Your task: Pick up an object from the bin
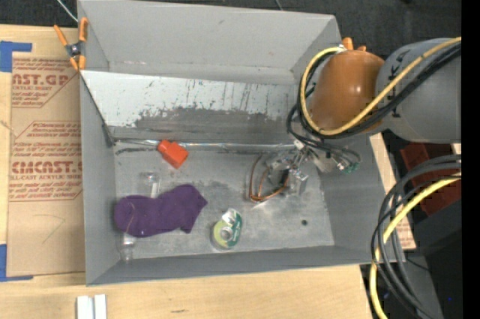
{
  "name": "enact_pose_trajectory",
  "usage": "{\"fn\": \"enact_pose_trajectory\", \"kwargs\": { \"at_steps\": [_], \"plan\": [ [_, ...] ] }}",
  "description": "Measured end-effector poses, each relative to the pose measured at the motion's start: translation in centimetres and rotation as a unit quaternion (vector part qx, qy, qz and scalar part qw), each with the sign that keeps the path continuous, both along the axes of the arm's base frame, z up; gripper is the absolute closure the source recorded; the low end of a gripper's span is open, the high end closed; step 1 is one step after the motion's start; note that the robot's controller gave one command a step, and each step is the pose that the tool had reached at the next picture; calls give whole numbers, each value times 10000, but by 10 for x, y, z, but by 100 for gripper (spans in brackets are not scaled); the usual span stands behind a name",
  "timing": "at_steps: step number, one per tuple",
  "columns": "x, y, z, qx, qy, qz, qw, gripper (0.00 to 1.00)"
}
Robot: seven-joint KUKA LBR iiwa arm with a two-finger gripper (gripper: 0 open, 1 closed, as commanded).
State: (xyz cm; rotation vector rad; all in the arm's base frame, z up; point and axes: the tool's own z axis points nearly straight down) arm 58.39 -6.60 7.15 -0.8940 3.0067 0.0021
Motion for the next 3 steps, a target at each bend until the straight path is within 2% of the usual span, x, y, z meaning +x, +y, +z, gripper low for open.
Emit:
{"fn": "enact_pose_trajectory", "kwargs": {
  "at_steps": [1,2,3],
  "plan": [
    [-18,1,103,5,-10,-65,10000,100],
    [1,-15,62,11,1,-211,9998,100],
    [-9,18,165,13,-10,-239,9997,100]
  ]
}}
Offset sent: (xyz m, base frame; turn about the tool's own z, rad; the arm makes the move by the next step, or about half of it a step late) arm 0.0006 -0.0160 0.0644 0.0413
